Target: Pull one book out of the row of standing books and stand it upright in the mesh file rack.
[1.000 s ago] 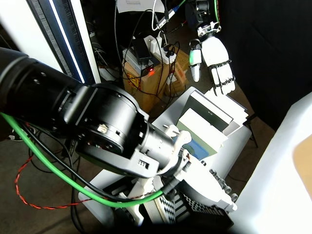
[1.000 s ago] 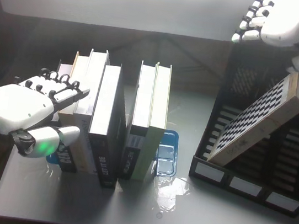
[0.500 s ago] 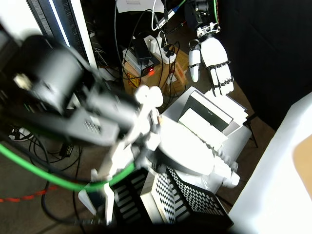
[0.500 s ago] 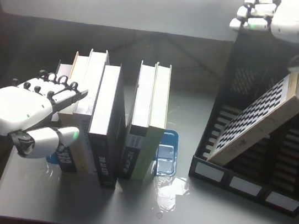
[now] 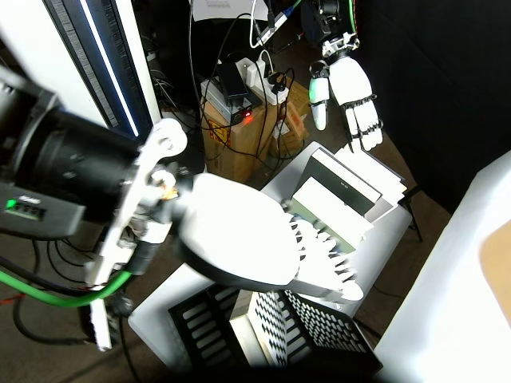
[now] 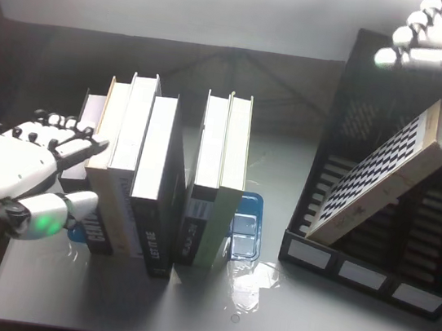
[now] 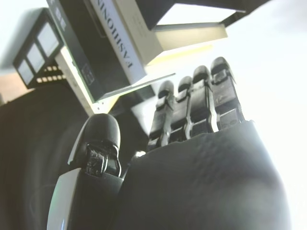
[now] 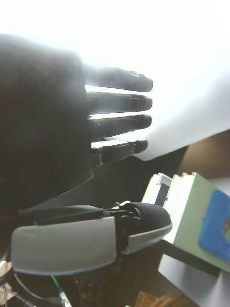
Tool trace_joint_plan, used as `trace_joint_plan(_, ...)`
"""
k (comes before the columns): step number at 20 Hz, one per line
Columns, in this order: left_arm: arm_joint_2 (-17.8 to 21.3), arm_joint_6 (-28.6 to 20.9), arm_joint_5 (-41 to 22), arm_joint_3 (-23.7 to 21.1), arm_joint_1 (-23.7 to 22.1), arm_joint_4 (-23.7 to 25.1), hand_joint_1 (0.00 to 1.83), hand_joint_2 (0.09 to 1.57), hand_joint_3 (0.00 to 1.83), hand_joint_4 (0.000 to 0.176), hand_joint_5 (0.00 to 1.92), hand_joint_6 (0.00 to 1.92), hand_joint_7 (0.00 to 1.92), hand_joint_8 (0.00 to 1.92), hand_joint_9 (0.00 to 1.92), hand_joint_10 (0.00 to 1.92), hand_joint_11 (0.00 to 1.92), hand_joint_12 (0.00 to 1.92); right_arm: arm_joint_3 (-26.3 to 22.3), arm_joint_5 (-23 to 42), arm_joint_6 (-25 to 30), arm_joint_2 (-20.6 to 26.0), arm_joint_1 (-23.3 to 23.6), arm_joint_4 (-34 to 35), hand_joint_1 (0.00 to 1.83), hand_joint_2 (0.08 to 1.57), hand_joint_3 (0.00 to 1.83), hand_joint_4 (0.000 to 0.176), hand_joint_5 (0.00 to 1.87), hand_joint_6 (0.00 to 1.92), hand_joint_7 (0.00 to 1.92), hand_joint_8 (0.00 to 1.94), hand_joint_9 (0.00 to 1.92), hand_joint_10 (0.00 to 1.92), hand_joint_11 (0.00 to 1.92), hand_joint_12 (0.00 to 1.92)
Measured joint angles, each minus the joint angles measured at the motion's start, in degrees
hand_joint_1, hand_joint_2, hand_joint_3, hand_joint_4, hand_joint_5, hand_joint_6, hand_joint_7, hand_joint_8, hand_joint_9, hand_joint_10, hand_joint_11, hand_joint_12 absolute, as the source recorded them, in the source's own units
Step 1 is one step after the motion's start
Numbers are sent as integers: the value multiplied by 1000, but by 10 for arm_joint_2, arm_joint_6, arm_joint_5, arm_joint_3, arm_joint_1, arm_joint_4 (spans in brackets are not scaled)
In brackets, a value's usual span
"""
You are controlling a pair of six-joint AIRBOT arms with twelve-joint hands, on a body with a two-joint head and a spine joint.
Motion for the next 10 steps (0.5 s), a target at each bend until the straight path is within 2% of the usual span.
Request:
trace_joint_plan(1,2,0,-1,0,4,-7,19,1547,1,0,103,16,0,0,0,0,0,0,-4,-1,9,4,-19,0,509,1232,18,0,0,0,0,0,0,0,0,0)
trace_joint_plan(2,5,0,-1,-3,7,-14,19,1549,2,0,102,15,0,0,0,0,0,0,-9,-5,15,9,-38,-1,441,1243,21,43,0,0,0,0,0,0,0,0)
trace_joint_plan(3,6,0,-7,-5,12,-16,35,1548,1,0,95,10,0,0,0,0,0,0,-15,-11,32,19,-58,0,452,1272,28,0,0,0,0,0,0,0,26,14)
trace_joint_plan(4,6,0,-7,-5,12,-17,37,1544,0,0,91,7,0,0,0,0,0,0,-18,-13,38,23,-66,0,486,1309,0,0,12,2,19,0,6,3,4,208)
trace_joint_plan(7,6,-1,-11,-7,13,-20,22,1548,1,0,89,5,0,0,0,0,0,0,-41,-26,49,43,-109,0,471,1315,0,0,71,25,98,15,60,27,0,334)
trace_joint_plan(9,6,-1,-11,-6,18,-23,21,1541,0,0,87,3,0,0,0,0,0,0,-50,-23,52,45,-135,0,482,1308,0,0,83,32,122,11,68,32,0,488)
trace_joint_plan(10,6,-1,-8,-7,19,-26,24,1544,0,0,86,3,0,0,0,0,0,0,-54,-21,60,46,-148,0,504,1300,0,0,102,45,145,13,89,45,0,632)
